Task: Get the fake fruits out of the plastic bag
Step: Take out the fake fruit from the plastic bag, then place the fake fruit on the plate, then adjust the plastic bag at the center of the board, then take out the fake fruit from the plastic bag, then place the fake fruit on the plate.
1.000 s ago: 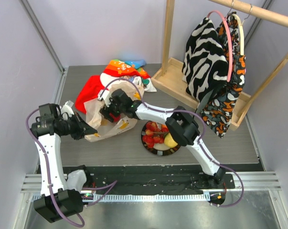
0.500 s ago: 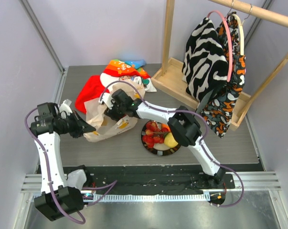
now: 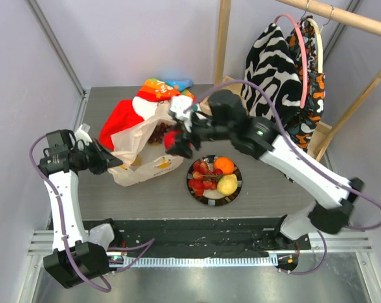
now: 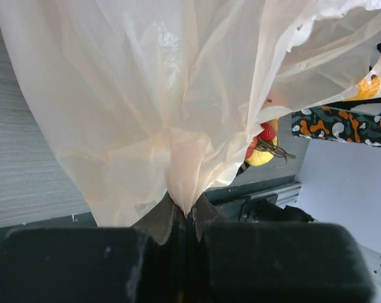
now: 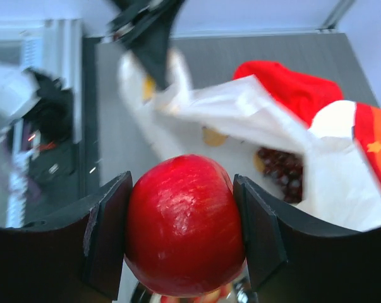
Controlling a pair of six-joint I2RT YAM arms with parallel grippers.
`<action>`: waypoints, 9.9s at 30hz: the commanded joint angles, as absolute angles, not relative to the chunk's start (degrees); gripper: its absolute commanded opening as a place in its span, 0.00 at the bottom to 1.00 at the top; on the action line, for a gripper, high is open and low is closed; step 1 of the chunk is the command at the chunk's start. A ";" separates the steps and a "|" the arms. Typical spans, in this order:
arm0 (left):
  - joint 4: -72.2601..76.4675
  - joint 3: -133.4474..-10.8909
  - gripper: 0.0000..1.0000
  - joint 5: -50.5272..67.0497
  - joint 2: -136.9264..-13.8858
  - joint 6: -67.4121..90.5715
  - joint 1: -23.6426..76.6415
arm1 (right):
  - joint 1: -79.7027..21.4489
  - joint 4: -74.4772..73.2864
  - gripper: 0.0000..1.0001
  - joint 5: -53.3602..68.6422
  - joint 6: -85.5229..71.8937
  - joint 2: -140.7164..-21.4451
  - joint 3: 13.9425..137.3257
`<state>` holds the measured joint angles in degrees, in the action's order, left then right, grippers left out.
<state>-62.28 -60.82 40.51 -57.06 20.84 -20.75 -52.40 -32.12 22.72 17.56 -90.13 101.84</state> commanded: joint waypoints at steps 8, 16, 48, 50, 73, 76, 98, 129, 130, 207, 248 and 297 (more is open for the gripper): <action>-57.74 -60.30 0.00 40.08 -52.47 21.27 -20.83 | -55.72 -50.02 0.30 22.60 28.13 -75.77 70.76; -60.38 -60.20 0.00 39.03 -51.42 19.34 -20.92 | -57.83 -43.33 0.33 14.86 34.27 -76.02 62.49; -57.13 -57.31 0.00 39.02 -52.73 21.09 -20.92 | -61.17 -30.59 0.60 8.97 53.96 -74.36 48.16; -57.13 -57.13 0.00 39.29 -52.73 21.01 -20.83 | -61.35 -30.67 0.64 9.14 54.58 -73.74 48.16; -55.11 -56.60 0.00 42.10 -53.79 21.88 -20.83 | -62.93 -29.52 0.88 3.69 57.83 -70.23 44.64; -54.93 -56.51 0.00 42.63 -53.96 21.97 -20.92 | -63.46 -33.91 0.88 4.74 57.13 -68.03 49.63; -59.76 -56.07 0.00 42.46 -54.23 20.48 -20.74 | -63.90 -30.96 0.86 6.95 45.90 -70.74 65.99; -84.74 -67.06 0.00 40.70 -40.17 9.40 -13.70 | -54.32 -22.21 0.59 8.06 18.99 -110.93 105.12; -84.20 -66.63 0.00 38.87 -40.43 11.23 -14.41 | -54.32 -27.72 0.59 10.44 18.90 -109.53 104.68; -61.44 -57.57 0.00 31.12 -48.42 22.93 -16.70 | -55.11 -25.57 0.01 23.81 18.10 -101.00 95.36; -61.61 -58.89 0.00 25.93 -51.33 23.03 -18.37 | -44.30 -52.65 0.01 4.66 37.44 -70.58 79.81; -60.91 -54.05 0.00 29.18 -47.72 24.08 -19.86 | -41.92 -53.53 0.01 7.91 48.60 -75.06 75.77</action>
